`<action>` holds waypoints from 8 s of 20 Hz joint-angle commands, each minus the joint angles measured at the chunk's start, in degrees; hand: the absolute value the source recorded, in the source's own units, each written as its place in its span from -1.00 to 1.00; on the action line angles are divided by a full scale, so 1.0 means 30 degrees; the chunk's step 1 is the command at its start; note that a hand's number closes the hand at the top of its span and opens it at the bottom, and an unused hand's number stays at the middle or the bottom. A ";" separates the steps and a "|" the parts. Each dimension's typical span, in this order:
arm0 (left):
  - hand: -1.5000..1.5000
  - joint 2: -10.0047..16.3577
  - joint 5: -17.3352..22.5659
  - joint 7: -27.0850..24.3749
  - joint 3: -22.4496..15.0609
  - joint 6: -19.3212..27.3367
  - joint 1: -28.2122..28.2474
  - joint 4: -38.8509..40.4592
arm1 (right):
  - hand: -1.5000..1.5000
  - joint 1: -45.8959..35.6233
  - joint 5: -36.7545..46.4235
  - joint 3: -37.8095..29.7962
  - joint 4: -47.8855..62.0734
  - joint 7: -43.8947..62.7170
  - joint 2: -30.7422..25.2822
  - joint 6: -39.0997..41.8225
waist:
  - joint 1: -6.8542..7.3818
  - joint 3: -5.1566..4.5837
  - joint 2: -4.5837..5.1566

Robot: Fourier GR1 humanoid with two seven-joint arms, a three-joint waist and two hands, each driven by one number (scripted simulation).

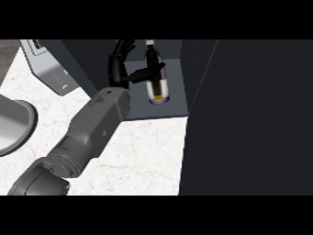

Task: Pick up the wine, place it into the cabinet and close the cabinet

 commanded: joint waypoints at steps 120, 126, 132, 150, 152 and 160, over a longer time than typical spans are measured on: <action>-1.00 1.3225 0.6133 0.2377 -0.8081 -0.1383 2.9457 -3.9083 | 1.00 0.3847 0.0053 1.1352 -0.3298 0.4292 0.0390 0.1449 | 0.1433 -0.0075 -0.0495; -1.00 1.4539 0.7530 0.2782 -0.5304 -0.3266 3.0496 -3.8592 | 1.00 0.3612 0.2959 1.5478 -0.2840 0.3745 0.0398 -0.1107 | 0.1336 -0.0082 -0.0569; -1.00 1.4997 0.7579 0.2490 -0.4453 -0.4976 3.1547 -3.8378 | 1.00 0.2178 0.4687 1.7634 -0.1264 0.2789 0.0357 -0.4105 | 0.1602 -0.0109 -0.0645; -1.00 1.4866 0.9876 0.5222 -0.2500 -0.6449 2.9421 -3.8041 | 1.00 -0.8545 0.4586 1.6104 0.3823 0.3940 0.0236 -1.1320 | 0.2043 -0.0116 -0.0372; -1.00 1.4675 0.9701 0.5393 -0.3024 -0.6532 2.8974 -3.7737 | 1.00 -0.9406 0.3587 1.5609 0.4345 0.3907 0.0224 -1.2158 | 0.2160 -0.0134 -0.0311; -1.00 1.3766 0.9221 0.5747 -0.3612 -0.6150 2.7738 -3.7012 | 1.00 -1.6332 0.0251 1.2384 0.9460 0.2841 0.0327 -1.4323 | 0.2220 -0.0121 -0.0272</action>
